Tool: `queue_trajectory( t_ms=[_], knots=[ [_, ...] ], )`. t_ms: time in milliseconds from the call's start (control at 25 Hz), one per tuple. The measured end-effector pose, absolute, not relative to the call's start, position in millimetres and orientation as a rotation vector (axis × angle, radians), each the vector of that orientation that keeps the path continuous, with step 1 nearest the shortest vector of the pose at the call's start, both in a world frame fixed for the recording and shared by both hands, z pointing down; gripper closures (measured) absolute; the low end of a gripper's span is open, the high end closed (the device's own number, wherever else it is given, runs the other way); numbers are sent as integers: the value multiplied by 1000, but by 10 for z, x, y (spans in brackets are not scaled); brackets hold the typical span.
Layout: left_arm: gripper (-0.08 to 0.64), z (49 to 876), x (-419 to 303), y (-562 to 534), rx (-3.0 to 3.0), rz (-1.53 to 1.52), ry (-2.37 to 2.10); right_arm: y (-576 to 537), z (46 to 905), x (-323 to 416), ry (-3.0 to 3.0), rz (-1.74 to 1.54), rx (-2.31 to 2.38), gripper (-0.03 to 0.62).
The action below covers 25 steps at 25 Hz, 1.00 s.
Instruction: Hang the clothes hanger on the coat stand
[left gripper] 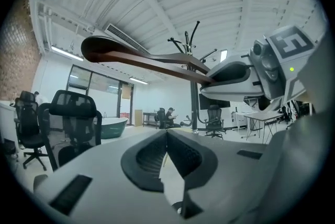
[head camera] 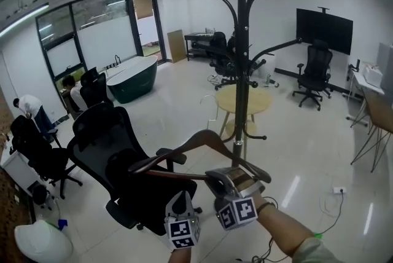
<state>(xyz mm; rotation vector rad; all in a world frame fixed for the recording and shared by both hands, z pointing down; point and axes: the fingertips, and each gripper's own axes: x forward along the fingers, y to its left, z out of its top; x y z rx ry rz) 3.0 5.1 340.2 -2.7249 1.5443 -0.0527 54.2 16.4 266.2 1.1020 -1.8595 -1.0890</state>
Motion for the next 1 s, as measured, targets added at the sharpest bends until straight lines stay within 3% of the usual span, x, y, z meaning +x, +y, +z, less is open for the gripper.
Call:
queue_trajectory(
  t_ms=[600,1000],
  knots=[
    [560,3474,682,680,-2800,-78,1405,616,2320,1410,-1757,-1102,1183,548],
    [560,3439,3624,999,-2684,-120,1563,805,2389,4220,-1880,-1185,1011,548]
  ],
)
